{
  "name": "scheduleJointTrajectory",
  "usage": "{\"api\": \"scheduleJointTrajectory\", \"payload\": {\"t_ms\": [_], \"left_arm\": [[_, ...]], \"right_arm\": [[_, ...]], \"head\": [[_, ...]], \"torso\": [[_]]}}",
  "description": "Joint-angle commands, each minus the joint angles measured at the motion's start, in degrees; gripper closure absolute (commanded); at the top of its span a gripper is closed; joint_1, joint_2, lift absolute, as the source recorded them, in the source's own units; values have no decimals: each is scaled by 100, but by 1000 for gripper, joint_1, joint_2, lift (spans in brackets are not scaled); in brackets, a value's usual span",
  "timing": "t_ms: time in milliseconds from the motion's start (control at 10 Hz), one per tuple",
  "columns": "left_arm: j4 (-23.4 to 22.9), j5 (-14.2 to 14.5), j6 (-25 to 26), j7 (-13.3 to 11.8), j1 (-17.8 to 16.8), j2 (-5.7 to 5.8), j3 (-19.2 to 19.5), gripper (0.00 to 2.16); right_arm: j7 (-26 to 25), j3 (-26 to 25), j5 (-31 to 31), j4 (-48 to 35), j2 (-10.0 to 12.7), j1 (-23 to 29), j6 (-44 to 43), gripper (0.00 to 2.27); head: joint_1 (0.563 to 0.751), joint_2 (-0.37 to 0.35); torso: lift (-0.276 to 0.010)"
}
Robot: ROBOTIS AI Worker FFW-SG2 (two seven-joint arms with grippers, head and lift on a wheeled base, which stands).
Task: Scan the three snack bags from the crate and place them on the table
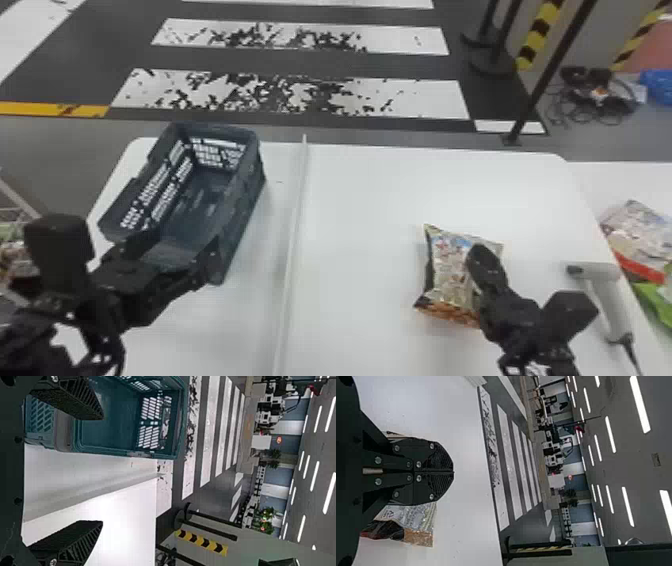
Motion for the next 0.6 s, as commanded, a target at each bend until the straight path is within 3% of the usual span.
{"api": "scheduleJointTrajectory", "payload": {"t_ms": [0, 200, 500], "left_arm": [[113, -7, 3, 14, -106, 0, -85, 60], [324, 2, -15, 14, -282, 0, -208, 60], [587, 46, -85, -21, -466, 9, -225, 60]], "right_arm": [[0, 60, 57, 235, 7, -64, -97, 2017], [-9, 139, 162, 429, 78, -108, -168, 2017], [-9, 271, 655, 1404, 139, -513, -730, 2020]], "head": [[695, -17], [695, -19], [695, -4]], "torso": [[-36], [-36], [-36]]}}
